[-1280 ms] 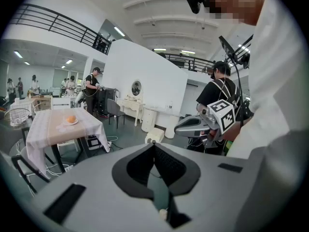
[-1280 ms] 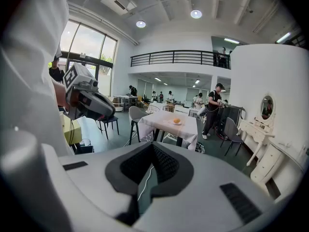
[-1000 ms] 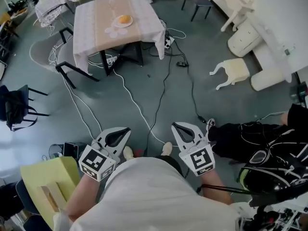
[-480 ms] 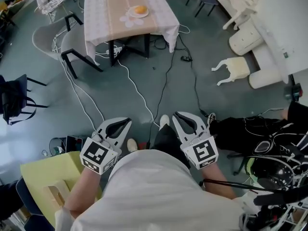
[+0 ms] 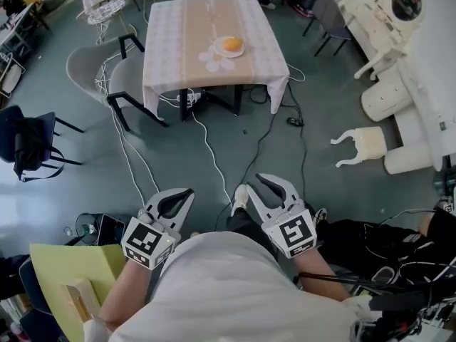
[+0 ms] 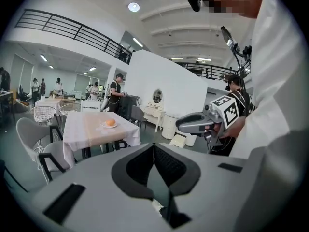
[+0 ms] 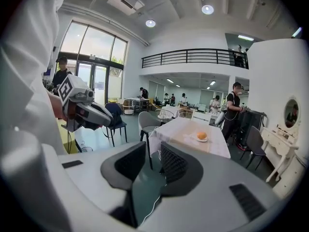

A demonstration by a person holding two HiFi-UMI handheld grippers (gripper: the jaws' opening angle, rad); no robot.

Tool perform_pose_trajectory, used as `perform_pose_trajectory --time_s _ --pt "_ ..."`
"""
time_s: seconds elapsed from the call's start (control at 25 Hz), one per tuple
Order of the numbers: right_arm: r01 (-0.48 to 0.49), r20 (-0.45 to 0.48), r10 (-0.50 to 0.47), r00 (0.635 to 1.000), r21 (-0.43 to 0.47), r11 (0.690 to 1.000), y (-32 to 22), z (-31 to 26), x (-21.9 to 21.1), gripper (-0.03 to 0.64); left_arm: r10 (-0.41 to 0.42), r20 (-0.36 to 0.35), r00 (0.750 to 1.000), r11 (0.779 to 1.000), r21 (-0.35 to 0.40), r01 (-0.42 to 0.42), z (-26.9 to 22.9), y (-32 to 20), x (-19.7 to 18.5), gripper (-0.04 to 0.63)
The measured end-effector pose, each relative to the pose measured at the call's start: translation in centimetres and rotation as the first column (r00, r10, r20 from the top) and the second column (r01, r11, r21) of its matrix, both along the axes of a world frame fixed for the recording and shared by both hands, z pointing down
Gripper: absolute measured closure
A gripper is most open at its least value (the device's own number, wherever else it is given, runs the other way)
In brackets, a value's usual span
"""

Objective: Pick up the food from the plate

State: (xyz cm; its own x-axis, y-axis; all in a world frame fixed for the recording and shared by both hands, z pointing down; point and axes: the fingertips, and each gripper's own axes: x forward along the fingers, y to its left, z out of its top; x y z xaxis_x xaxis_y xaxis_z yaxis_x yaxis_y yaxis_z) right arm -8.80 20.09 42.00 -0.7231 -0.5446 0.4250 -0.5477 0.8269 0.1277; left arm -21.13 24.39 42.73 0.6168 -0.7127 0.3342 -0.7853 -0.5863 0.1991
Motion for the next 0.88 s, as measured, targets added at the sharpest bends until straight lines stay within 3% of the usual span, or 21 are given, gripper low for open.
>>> perform_pose_trajectory --time_s 0.24,0.52,0.88 --pt "0.017 0.036 -0.017 0.999 -0.011 1.0 -9.4 -0.8 5.8 0.516 -0.016 0.051 0.999 1.0 -0.022 0.017 -0.5 -10.8 4.9 0.578" --pt "-0.051 0.029 0.052 0.998 -0.008 0.999 -20.1 -0.5 13.5 0.516 0.008 0.121 0.993 1.0 -0.02 -0.006 -1.0 -24.3 9.4 0.492" --pt "-0.162 0.028 0.163 0.986 -0.032 0.986 -29.4 1.1 14.2 0.509 0.072 0.203 0.976 0.997 -0.029 -0.068 2.7 -40.0 7.5 0.419"
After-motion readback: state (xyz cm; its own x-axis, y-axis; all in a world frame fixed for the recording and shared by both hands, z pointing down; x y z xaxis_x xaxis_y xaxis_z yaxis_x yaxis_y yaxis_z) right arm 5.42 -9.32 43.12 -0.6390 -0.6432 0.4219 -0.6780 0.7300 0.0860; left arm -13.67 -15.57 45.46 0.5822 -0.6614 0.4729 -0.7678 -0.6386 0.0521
